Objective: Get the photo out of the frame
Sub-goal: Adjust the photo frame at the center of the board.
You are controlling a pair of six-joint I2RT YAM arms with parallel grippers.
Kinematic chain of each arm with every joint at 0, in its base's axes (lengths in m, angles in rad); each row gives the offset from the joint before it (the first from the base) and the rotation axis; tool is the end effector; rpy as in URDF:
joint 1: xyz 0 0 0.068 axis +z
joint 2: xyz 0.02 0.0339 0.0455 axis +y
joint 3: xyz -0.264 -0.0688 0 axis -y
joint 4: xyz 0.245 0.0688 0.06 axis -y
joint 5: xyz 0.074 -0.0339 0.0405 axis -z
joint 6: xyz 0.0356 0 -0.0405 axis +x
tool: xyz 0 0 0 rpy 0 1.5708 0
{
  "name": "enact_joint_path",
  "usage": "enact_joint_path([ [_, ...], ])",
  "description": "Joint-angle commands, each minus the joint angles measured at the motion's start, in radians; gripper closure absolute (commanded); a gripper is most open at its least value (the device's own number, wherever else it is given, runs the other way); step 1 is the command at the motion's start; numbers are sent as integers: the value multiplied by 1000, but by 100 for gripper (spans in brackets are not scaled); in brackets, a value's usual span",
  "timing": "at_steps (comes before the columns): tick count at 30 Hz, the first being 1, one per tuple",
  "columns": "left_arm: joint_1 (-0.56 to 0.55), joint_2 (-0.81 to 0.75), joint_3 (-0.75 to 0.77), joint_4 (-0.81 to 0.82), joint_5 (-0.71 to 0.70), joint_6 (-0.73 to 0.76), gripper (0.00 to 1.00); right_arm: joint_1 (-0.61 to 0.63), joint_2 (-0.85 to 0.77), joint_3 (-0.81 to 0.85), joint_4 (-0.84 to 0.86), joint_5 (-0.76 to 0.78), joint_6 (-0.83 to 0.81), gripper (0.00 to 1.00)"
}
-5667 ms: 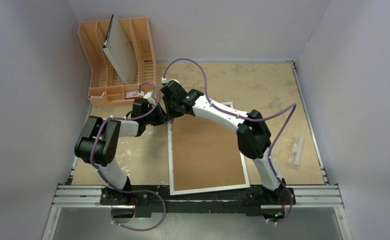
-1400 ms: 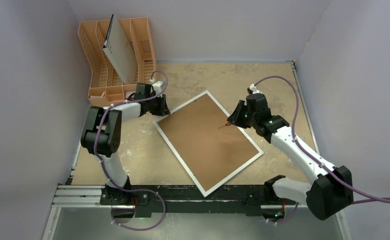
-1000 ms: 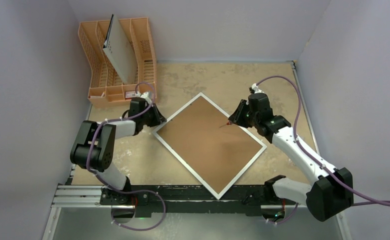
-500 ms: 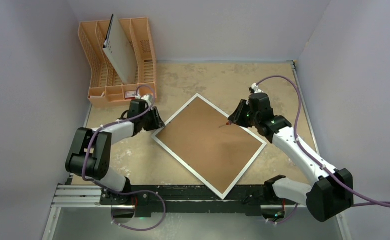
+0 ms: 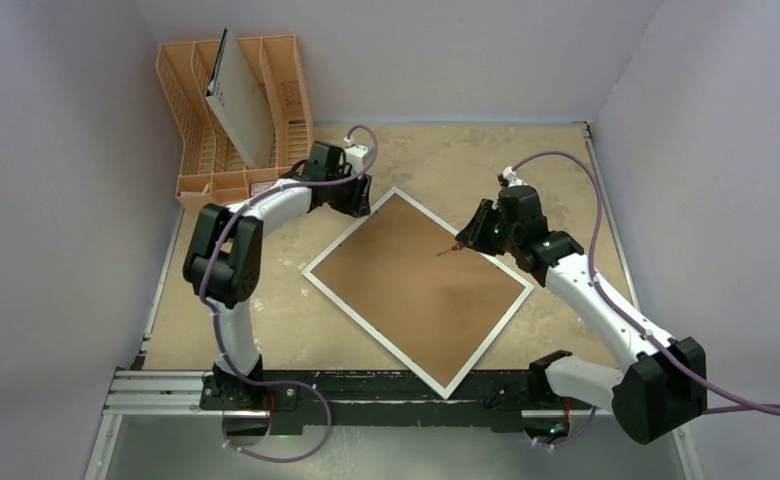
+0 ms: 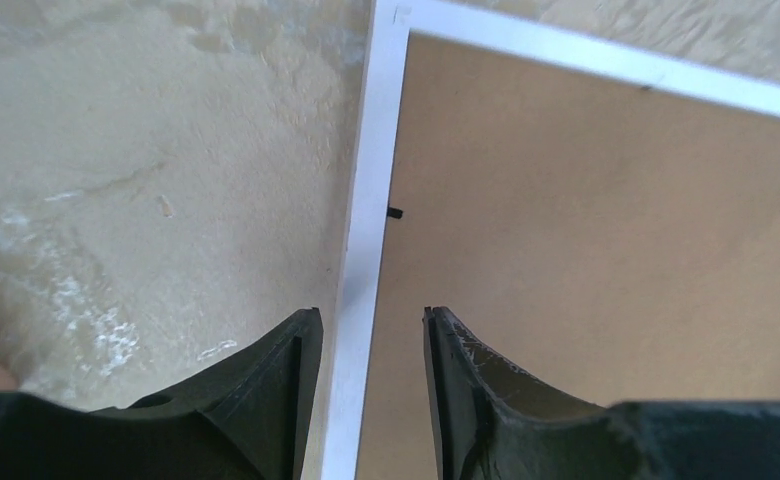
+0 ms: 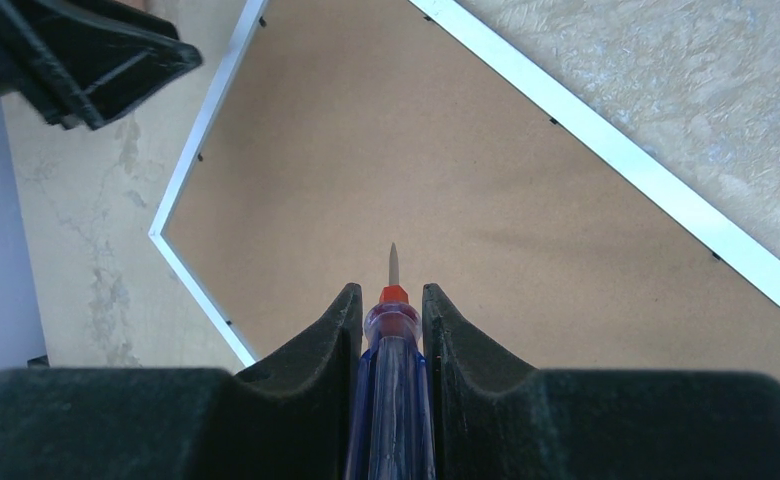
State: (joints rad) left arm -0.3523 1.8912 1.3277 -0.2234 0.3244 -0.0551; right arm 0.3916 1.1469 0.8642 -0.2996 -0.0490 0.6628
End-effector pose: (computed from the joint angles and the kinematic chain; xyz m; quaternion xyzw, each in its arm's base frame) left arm 0.3888 -0.1550 0.2076 0.1960 0.8929 -0.2224 0.3390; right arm 0.2350 0.0989 0.2832 0.1075 0.8736 0.2572 0.3990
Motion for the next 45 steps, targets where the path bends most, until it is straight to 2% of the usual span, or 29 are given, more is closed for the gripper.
enact_joint_path([
  [1, -6, 84, 101, -129, 9, 133, 55, -3, -24, 4, 25, -31, 3, 100],
  [3, -9, 110, 128, -149, -2, 154, 49, -3, -24, 3, 25, -31, 3, 100],
  [14, -12, 211, 184, -223, -11, 204, 50, -3, -20, -2, 34, -45, 13, 100],
  [16, -14, 225, 190, -234, -29, 203, 53, -3, -20, -5, 37, -45, 14, 100],
  [20, -16, 245, 168, -265, -66, 185, 67, -3, -21, -5, 38, -44, 15, 100],
  [27, -6, 249, 47, -266, -170, 94, 91, -3, -24, -2, 33, -40, 12, 100],
  [31, 49, 213, -63, -195, -143, -8, 100, -3, -30, -2, 31, -39, 11, 100],
  [41, 194, 44, -323, -16, -142, -180, 100, -3, -21, 1, 43, -48, 15, 100],
  [45, 231, -7, -385, 40, -90, -258, 100, -3, -18, 8, 39, -42, 8, 100],
])
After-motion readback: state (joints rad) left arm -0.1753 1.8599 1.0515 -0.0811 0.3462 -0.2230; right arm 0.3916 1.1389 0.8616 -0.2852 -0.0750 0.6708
